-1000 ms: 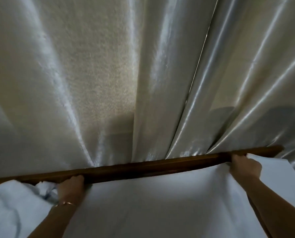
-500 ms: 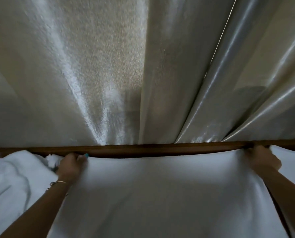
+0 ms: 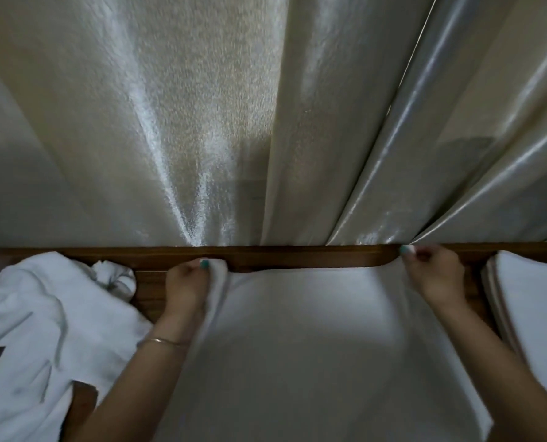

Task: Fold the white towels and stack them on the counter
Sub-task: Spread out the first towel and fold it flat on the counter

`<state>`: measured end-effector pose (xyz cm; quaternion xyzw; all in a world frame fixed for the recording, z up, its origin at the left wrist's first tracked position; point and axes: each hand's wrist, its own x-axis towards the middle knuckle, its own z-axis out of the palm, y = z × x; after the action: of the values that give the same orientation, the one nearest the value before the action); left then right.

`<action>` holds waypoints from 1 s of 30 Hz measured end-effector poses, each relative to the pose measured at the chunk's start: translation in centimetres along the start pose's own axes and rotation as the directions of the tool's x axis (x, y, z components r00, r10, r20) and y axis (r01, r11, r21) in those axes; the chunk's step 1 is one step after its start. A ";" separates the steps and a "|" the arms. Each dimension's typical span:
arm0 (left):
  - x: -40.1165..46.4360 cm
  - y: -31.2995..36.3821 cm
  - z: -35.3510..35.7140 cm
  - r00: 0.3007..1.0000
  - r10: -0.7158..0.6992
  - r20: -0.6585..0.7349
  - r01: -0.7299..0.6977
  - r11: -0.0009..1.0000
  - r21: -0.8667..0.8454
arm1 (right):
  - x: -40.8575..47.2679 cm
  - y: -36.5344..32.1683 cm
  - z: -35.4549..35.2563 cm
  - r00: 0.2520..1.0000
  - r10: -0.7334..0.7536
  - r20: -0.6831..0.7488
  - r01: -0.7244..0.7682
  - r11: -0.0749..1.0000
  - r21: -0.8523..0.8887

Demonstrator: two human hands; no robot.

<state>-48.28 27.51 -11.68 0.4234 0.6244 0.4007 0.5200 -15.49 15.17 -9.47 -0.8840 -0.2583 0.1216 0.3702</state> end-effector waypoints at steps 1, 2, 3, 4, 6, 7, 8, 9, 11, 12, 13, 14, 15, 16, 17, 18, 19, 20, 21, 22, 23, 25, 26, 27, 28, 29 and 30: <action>-1.6 0.3 1.3 1.000 0.000 0.004 0.000 0.998 -0.063 | -1.6 -1.2 0.8 1.000 -0.010 0.016 0.009 0.998 0.068; -3.3 0.6 2.6 1.000 -0.009 0.013 0.010 0.993 -0.116 | -3.3 -2.4 1.7 0.999 -0.017 0.037 0.011 0.989 0.151; -4.8 0.7 3.9 0.999 -0.019 0.027 0.023 0.987 -0.157 | -5.0 -3.5 2.7 0.997 -0.033 0.071 0.015 0.972 0.236; -6.3 0.8 5.0 0.999 -0.023 0.046 0.031 0.982 -0.185 | -6.8 -4.5 3.6 0.993 -0.061 0.101 0.028 0.952 0.304; -8.7 0.7 6.8 0.997 -0.012 0.080 0.029 0.977 -0.211 | -10.2 -5.9 5.2 0.985 -0.129 0.115 0.077 0.922 0.380; -9.8 0.8 7.3 0.996 0.002 0.093 0.018 0.975 -0.220 | -11.6 -6.4 5.7 0.979 -0.168 0.114 0.109 0.909 0.402; -10.5 0.9 7.6 0.994 0.020 0.103 0.003 0.975 -0.221 | -12.9 -6.7 6.0 0.972 -0.208 0.111 0.144 0.897 0.418; -11.1 1.1 7.7 0.993 0.044 0.110 -0.019 0.975 -0.220 | -13.9 -6.9 6.3 0.963 -0.246 0.106 0.179 0.886 0.428; -11.4 1.2 7.8 0.991 0.070 0.111 -0.045 0.976 -0.215 | -14.8 -6.7 7.0 0.949 -0.298 0.105 0.228 0.876 0.426; -11.5 1.3 7.8 0.990 0.070 0.120 -0.043 0.975 -0.216 | -15.0 -6.5 7.3 0.943 -0.316 0.108 0.245 0.875 0.418; -11.6 1.2 7.6 0.988 0.073 0.136 -0.041 0.974 -0.223 | -15.0 -6.3 7.5 0.937 -0.334 0.100 0.268 0.872 0.409; -11.7 1.2 7.5 0.985 0.082 0.154 -0.045 0.971 -0.233 | -15.1 -6.0 7.6 0.934 -0.349 0.083 0.288 0.868 0.403; -11.9 1.1 7.3 0.981 0.093 0.173 -0.049 0.970 -0.240 | -15.2 -5.8 7.7 0.933 -0.356 0.059 0.305 0.865 0.399; -12.1 1.0 7.2 0.977 0.104 0.189 -0.055 0.967 -0.249 | -15.3 -5.5 7.6 0.932 -0.361 0.032 0.320 0.860 0.397; -12.3 1.0 7.1 0.973 0.113 0.199 -0.059 0.964 -0.258 | -15.4 -5.3 7.6 0.929 -0.369 0.008 0.337 0.856 0.392; -12.5 0.9 7.1 0.971 0.123 0.204 -0.065 0.961 -0.267 | -15.5 -5.1 7.5 0.924 -0.383 -0.016 0.360 0.852 0.379; -12.6 0.9 7.1 0.971 0.129 0.203 -0.069 0.958 -0.277 | -15.6 -4.9 7.5 0.914 -0.403 -0.042 0.390 0.846 0.363; -12.7 0.8 7.1 0.971 0.129 0.200 -0.068 0.955 -0.287 | -15.7 -4.7 7.5 0.901 -0.428 -0.071 0.425 0.837 0.346; -12.8 0.8 7.2 0.973 0.122 0.198 -0.059 0.953 -0.298 | -15.8 -4.6 7.5 0.887 -0.451 -0.099 0.457 0.827 0.327; -12.9 0.8 7.2 0.974 0.113 0.197 -0.047 0.950 -0.309 | -15.9 -4.6 7.5 0.873 -0.471 -0.125 0.486 0.819 0.305; -13.0 0.8 7.2 0.974 0.107 0.200 -0.037 0.946 -0.323 | -16.0 -4.5 7.5 0.859 -0.490 -0.147 0.512 0.812 0.281; -13.1 0.8 7.2 0.973 0.102 0.208 -0.024 0.938 -0.346 | -16.3 -4.5 7.7 0.832 -0.525 -0.179 0.554 0.798 0.236; -13.1 0.8 7.1 0.972 0.101 0.213 -0.021 0.936 -0.351 | -16.5 -4.5 7.7 0.826 -0.531 -0.187 0.562 0.796 0.225; -13.1 0.7 7.1 0.971 0.096 0.217 -0.014 0.935 -0.353 | -16.6 -4.6 7.8 0.823 -0.534 -0.191 0.567 0.794 0.222; -13.1 0.7 7.1 0.972 0.087 0.218 -0.006 0.937 -0.350 | -16.7 -4.6 7.9 0.819 -0.541 -0.191 0.573 0.788 0.224; -13.1 0.6 7.1 0.974 0.079 0.215 0.000 0.939 -0.343 | -16.8 -4.6 8.0 0.812 -0.552 -0.190 0.583 0.783 0.216; -13.1 0.5 7.0 0.975 0.071 0.212 0.004 0.942 -0.336 | -16.8 -4.5 8.2 0.800 -0.569 -0.192 0.599 0.776 0.197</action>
<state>-39.94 15.74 -8.11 0.3816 0.4781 0.4600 0.6436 -34.55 13.48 -11.55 -0.7124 -0.4796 -0.0222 0.5119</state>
